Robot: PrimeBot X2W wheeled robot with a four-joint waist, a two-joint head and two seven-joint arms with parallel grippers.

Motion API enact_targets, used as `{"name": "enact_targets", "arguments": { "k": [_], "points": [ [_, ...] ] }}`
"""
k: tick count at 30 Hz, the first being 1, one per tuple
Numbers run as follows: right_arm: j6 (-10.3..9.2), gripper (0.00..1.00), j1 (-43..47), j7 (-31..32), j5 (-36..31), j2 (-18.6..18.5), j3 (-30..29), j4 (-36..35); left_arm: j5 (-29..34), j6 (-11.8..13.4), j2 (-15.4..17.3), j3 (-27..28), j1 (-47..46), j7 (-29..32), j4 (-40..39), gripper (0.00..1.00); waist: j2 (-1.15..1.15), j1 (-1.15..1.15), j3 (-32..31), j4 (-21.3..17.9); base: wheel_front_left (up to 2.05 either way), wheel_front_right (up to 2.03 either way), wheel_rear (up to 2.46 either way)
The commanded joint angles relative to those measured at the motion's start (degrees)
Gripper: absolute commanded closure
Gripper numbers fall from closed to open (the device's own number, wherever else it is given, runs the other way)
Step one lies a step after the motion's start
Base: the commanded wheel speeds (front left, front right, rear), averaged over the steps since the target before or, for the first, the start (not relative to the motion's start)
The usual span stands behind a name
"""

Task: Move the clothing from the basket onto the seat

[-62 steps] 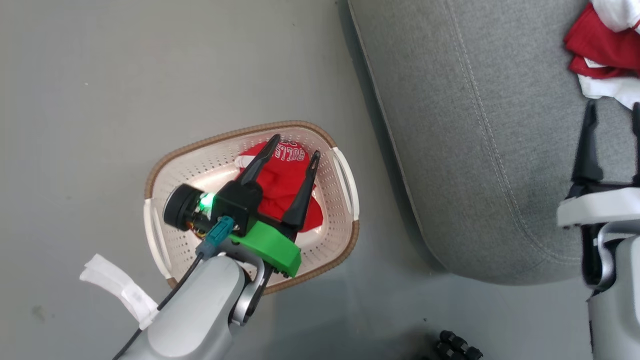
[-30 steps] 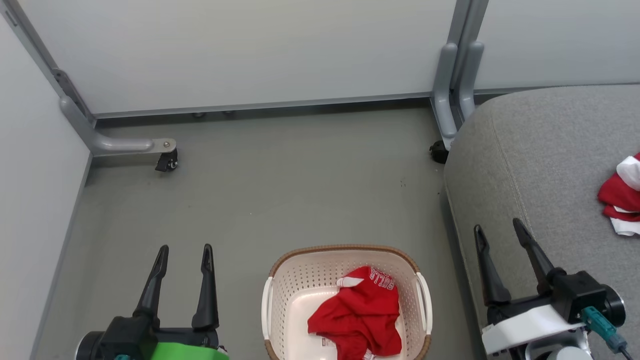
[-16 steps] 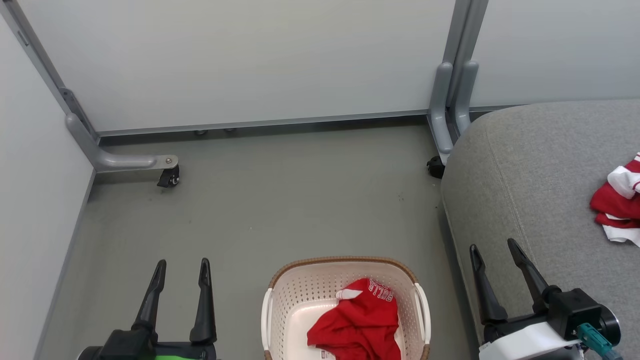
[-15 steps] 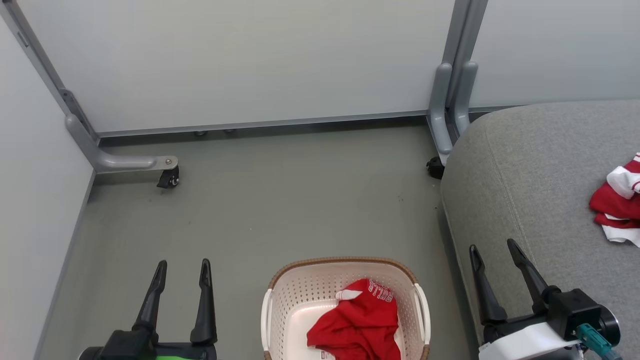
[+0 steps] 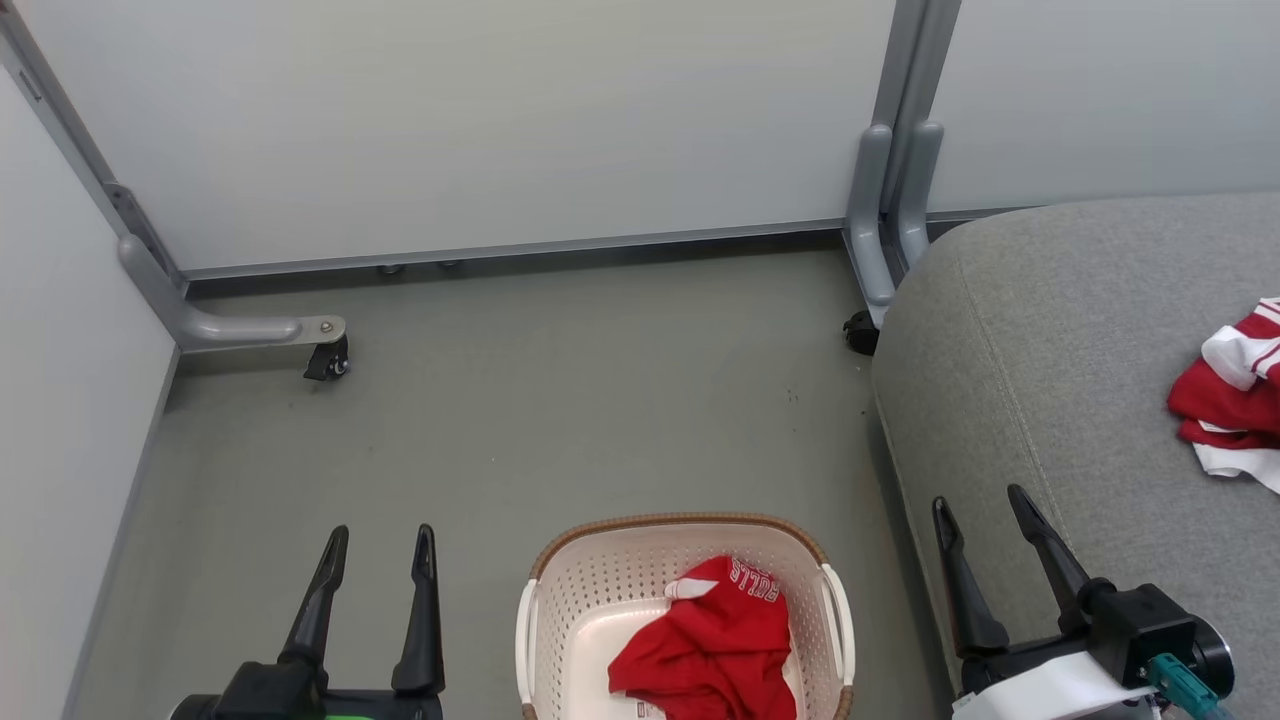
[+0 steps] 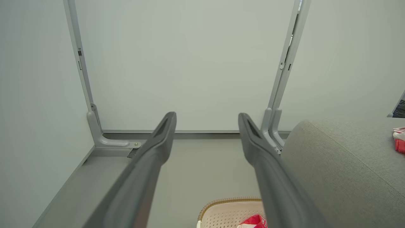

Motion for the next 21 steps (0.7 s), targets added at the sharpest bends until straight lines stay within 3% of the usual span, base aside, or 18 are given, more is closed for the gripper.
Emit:
{"name": "enact_targets", "arguments": {
  "k": [1, 21],
  "points": [
    [-0.10, 0.00, 0.53, -0.17, -0.03, -0.11, 0.22, -0.10, 0.14, -0.42, 0.02, -0.04, 0.54, -0.02, -0.04, 0.00, 0.00, 0.00, 0.18, -0.33, 0.00, 0.00, 0.00],
    [-0.10, 0.00, -1.93, -0.17, 0.46, -1.01, -1.81, -1.94, 0.22, -0.96, 0.04, -1.86, -2.47, -0.02, 1.69, 0.00, 0.00, 0.00, 4.84, -5.80, 0.00, 0.00, 0.00]
  ]
}}
